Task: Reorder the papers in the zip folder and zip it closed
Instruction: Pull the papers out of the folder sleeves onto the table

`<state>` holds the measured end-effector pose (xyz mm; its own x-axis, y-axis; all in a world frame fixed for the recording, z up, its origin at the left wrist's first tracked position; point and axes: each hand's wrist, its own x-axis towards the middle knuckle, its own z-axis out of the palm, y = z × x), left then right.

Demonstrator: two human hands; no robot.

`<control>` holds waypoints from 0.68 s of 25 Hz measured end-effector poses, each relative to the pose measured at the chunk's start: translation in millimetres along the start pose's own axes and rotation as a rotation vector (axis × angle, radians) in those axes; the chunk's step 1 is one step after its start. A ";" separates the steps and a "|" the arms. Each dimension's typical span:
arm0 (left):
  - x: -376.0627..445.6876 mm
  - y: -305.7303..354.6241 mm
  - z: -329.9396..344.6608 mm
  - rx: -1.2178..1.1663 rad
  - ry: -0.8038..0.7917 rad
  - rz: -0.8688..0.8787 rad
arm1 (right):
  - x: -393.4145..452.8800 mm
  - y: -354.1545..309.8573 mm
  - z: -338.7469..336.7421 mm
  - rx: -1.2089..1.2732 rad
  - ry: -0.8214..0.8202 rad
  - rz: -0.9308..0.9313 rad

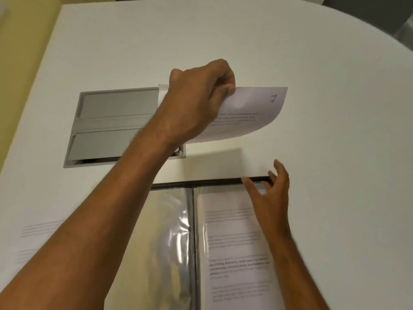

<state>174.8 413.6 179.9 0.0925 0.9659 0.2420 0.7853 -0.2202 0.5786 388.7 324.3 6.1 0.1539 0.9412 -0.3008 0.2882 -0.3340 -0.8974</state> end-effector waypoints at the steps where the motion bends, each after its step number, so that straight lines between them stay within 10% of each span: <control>1: -9.4 4.1 -6.2 -0.010 -0.045 -0.006 | 0.6 -6.4 1.9 0.016 -0.013 -0.040; 8: -65.0 -12.1 -46.2 -0.216 -0.179 -0.169 | -42.0 -43.4 17.6 0.049 -0.166 -0.204; 14: -145.4 -83.1 -55.5 0.064 0.265 -0.284 | -101.1 -32.4 63.1 0.183 -0.286 -0.077; 17: -223.8 -129.6 -45.6 -0.077 0.353 -0.674 | -123.8 -16.7 101.0 0.217 -0.297 0.028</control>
<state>24.4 219.8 86.3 -0.6027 0.7967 0.0443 0.5567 0.3801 0.7386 269.3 218.5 25.7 -0.1317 0.9165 -0.3777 0.0752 -0.3707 -0.9257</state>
